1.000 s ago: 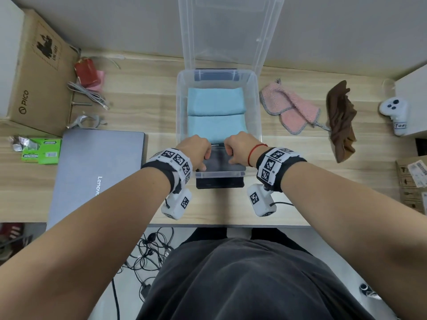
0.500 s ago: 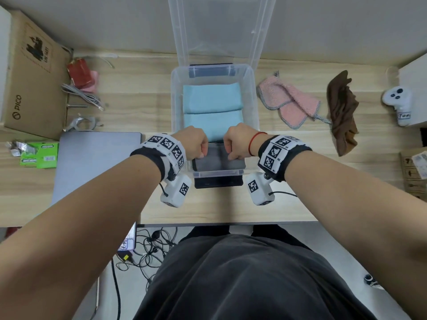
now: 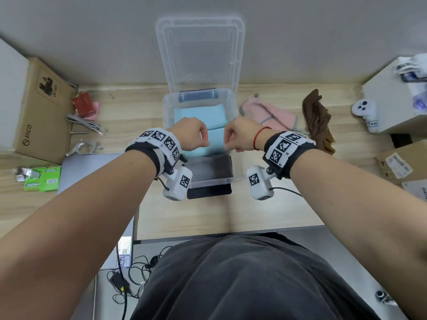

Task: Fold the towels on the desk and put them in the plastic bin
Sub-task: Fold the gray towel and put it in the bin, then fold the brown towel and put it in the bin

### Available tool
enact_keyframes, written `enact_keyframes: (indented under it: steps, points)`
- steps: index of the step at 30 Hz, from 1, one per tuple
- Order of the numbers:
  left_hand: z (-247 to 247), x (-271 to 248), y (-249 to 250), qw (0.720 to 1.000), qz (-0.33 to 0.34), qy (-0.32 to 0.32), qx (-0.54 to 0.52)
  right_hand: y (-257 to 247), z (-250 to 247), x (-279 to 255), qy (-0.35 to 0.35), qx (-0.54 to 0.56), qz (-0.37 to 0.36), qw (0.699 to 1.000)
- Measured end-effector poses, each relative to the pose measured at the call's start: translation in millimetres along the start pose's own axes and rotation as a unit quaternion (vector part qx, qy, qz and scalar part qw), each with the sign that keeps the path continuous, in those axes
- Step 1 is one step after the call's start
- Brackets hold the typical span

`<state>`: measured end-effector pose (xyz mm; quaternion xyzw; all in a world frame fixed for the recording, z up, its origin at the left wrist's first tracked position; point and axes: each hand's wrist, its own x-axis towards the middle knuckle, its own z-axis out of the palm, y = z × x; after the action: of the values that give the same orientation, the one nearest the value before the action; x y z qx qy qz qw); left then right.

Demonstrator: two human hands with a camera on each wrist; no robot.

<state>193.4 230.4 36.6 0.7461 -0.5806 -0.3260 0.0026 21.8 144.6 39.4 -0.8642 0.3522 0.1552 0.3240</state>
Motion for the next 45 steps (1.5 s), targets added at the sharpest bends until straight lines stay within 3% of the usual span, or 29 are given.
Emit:
enact_keyframes:
  steps: [5,9,17,24,28,35,38,43,45]
  points:
    - [-4,23,49,0.997,0.028,0.048,-0.049,48,-27,-21,0.153,0.016,0.048,0.987]
    - [11,46,88,0.994,0.056,0.060,-0.074,97,-34,-37,0.198,0.032,0.113,0.973]
    - [58,96,159,0.998,0.058,0.036,-0.008,212,-26,-57,0.150,0.091,0.203,0.963]
    - [109,146,198,0.997,0.039,-0.070,-0.013,300,1,-62,0.067,0.069,0.256,0.962]
    - [131,169,219,0.994,0.044,-0.092,-0.038,325,13,-57,0.019,0.056,0.245,0.968]
    - [138,198,248,0.991,0.058,-0.080,-0.092,342,-11,-53,0.180,0.074,0.226,0.954]
    - [123,206,258,0.988,0.053,-0.068,-0.129,339,-32,-50,0.234,0.136,0.196,0.942]
    - [74,211,280,0.983,0.113,0.020,-0.145,315,-81,-47,0.242,0.291,0.107,0.919]
    - [54,210,287,0.980,0.128,0.026,-0.150,302,-100,-49,0.234,0.321,0.070,0.915]
